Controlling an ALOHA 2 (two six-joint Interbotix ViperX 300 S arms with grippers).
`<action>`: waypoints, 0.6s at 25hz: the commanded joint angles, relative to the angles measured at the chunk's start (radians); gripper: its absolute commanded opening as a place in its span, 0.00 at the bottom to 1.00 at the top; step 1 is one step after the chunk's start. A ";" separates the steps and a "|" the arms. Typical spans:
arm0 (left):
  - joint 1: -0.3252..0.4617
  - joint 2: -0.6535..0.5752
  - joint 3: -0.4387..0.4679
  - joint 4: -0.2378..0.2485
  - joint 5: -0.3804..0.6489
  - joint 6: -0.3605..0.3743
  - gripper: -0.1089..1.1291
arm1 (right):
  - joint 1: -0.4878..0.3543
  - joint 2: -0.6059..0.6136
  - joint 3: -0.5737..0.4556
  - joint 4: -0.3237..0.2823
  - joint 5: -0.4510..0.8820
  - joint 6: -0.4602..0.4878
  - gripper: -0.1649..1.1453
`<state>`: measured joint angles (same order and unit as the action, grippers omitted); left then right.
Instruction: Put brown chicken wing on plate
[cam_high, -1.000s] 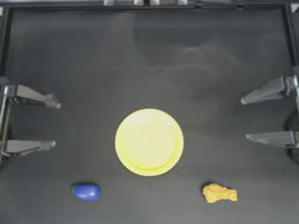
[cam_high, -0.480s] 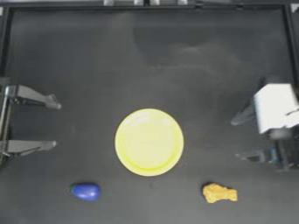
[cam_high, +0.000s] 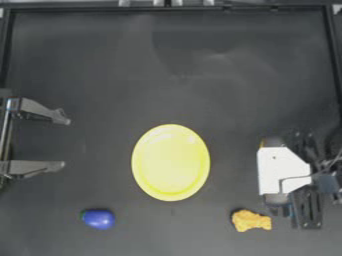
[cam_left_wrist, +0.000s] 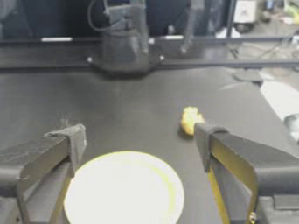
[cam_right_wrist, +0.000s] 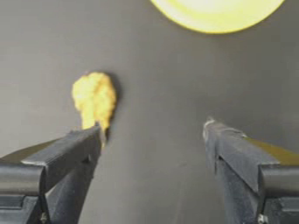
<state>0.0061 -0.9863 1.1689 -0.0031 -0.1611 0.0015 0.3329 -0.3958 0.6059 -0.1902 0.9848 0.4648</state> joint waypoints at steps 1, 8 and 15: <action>0.002 -0.003 -0.018 -0.002 -0.003 -0.002 0.92 | 0.032 0.040 -0.029 0.002 -0.003 0.044 0.87; 0.002 -0.006 -0.014 -0.002 -0.003 -0.002 0.92 | 0.074 0.132 -0.031 0.002 -0.012 0.124 0.87; 0.005 -0.006 -0.014 -0.002 -0.003 -0.003 0.92 | 0.091 0.202 -0.021 -0.009 -0.075 0.164 0.87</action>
<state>0.0077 -0.9971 1.1704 -0.0031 -0.1611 0.0000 0.4203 -0.1902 0.5998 -0.1948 0.9250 0.6259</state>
